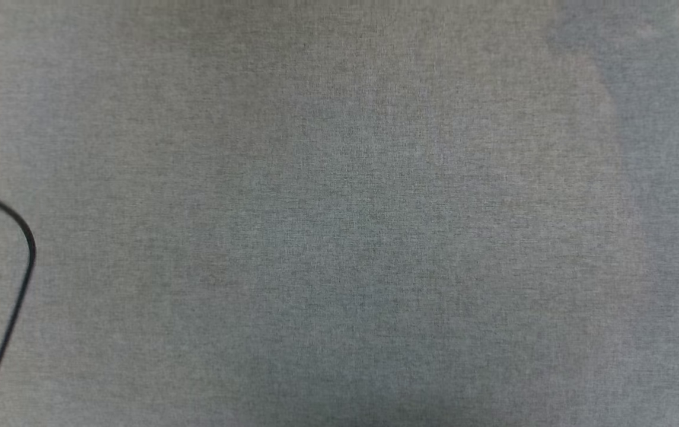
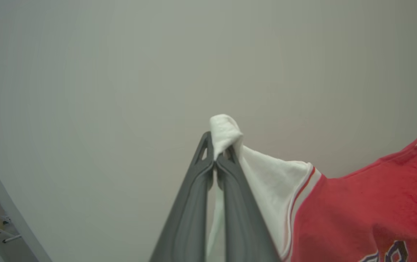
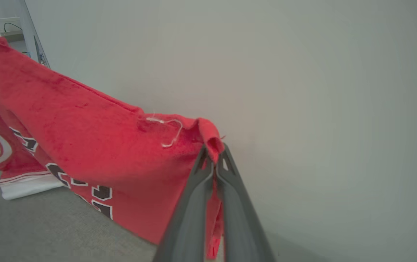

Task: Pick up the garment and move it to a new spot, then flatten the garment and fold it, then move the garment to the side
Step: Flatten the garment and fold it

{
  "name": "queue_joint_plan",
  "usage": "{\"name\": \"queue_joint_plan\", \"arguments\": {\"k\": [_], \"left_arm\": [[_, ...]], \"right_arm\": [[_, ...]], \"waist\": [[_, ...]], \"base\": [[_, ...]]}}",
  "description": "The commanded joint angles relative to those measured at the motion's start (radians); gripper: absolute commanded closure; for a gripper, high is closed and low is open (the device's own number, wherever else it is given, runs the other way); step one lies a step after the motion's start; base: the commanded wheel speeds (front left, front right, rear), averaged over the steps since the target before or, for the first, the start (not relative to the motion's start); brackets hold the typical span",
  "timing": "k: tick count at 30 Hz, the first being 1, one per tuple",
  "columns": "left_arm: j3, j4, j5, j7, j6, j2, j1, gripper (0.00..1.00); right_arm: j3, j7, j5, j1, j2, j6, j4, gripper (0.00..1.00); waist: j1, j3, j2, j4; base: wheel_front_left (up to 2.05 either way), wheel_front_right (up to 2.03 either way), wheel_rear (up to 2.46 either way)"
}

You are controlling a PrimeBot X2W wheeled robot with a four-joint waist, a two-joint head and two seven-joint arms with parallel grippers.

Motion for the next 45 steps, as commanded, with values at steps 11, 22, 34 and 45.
{"name": "queue_joint_plan", "arguments": {"k": [11,22,34,45], "left_arm": [[0.063,-0.210,-0.014,-0.006,0.053,0.014,0.596,1.00],[0.097,-0.330,-0.038,-0.006,0.128,-0.012,1.059,1.00],[0.070,-0.337,-0.063,-0.004,0.199,-0.037,1.394,1.00],[0.052,-0.318,-0.117,-0.004,0.220,-0.072,1.601,1.00]], "right_arm": [[0.075,-0.026,0.121,0.411,-0.133,-0.001,-0.161,1.00],[0.047,0.021,0.171,0.805,-0.199,-0.001,-0.283,1.00],[-0.005,0.040,0.161,1.136,-0.163,-0.001,-0.277,1.00],[-0.058,0.066,0.168,1.384,-0.137,-0.001,-0.293,1.00]], "waist": [[-0.0001,-0.186,0.0000,0.014],[-0.0001,-0.331,0.0000,0.013],[-0.0001,-0.479,0.0000,0.016],[-0.0001,-0.561,0.0000,0.015]], "base": [[0.00,0.00,0.00],[0.00,0.00,0.00],[0.00,0.00,0.00],[0.00,0.00,0.00]]}}
